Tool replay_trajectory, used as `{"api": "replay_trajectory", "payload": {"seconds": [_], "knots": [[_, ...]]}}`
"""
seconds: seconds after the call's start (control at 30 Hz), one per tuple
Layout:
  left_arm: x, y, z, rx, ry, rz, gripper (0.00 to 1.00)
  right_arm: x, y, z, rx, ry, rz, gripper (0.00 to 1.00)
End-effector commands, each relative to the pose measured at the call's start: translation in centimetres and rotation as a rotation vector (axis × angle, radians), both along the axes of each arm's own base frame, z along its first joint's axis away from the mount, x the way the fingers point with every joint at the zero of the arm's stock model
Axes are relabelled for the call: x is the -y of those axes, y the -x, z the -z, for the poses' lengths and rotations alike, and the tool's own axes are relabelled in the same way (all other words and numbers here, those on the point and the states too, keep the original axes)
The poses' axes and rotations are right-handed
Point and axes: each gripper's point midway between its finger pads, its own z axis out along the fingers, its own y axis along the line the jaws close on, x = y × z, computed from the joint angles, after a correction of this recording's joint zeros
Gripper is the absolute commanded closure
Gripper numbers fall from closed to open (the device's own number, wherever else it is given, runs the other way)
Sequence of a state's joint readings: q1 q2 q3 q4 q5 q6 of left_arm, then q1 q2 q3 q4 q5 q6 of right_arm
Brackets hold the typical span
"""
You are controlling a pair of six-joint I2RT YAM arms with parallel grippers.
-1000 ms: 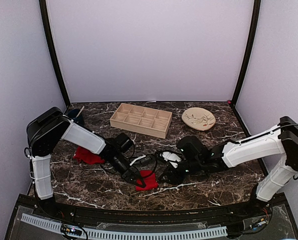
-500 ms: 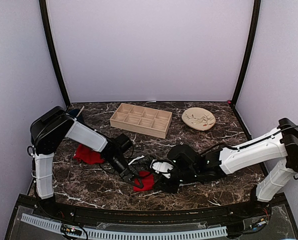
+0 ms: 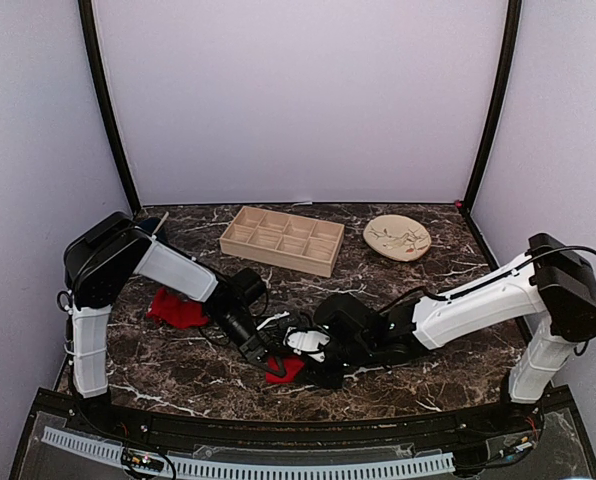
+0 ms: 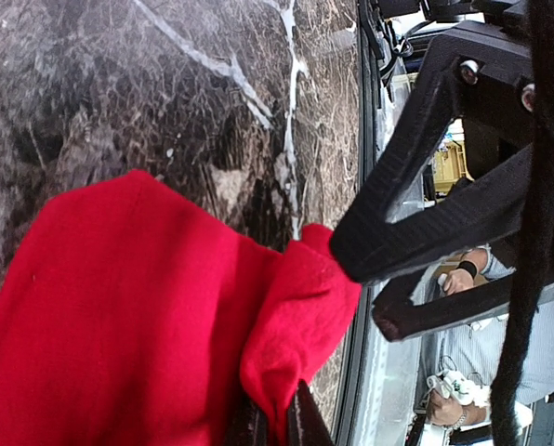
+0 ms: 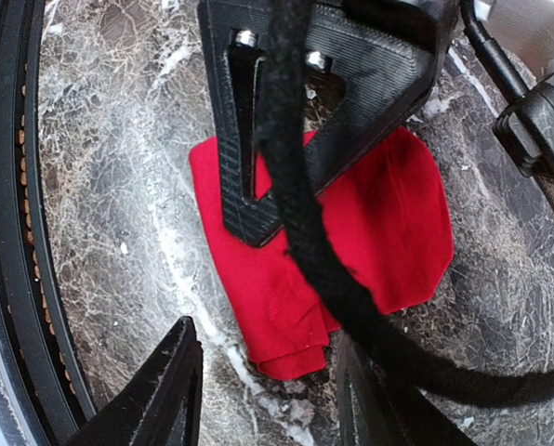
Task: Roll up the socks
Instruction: Roll the sock at the center of the board.
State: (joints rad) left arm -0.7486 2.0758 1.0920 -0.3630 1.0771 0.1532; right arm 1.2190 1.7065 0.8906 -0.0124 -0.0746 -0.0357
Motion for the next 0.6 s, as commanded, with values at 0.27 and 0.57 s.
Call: {"api": "replay_trajectory", "payload": {"seconds": [0.27, 0.57], "knots": [[-2.7, 1.2, 3.8, -0.029, -0.16, 0.021, 1.0, -1.8, -0.1, 0.3, 0.024, 0.007, -0.05, 0.54], [-2.7, 1.2, 3.8, -0.032, -0.16, 0.026, 1.0, -2.0, 0.1, 1.2, 0.014, 0.026, -0.066, 0.61]]}}
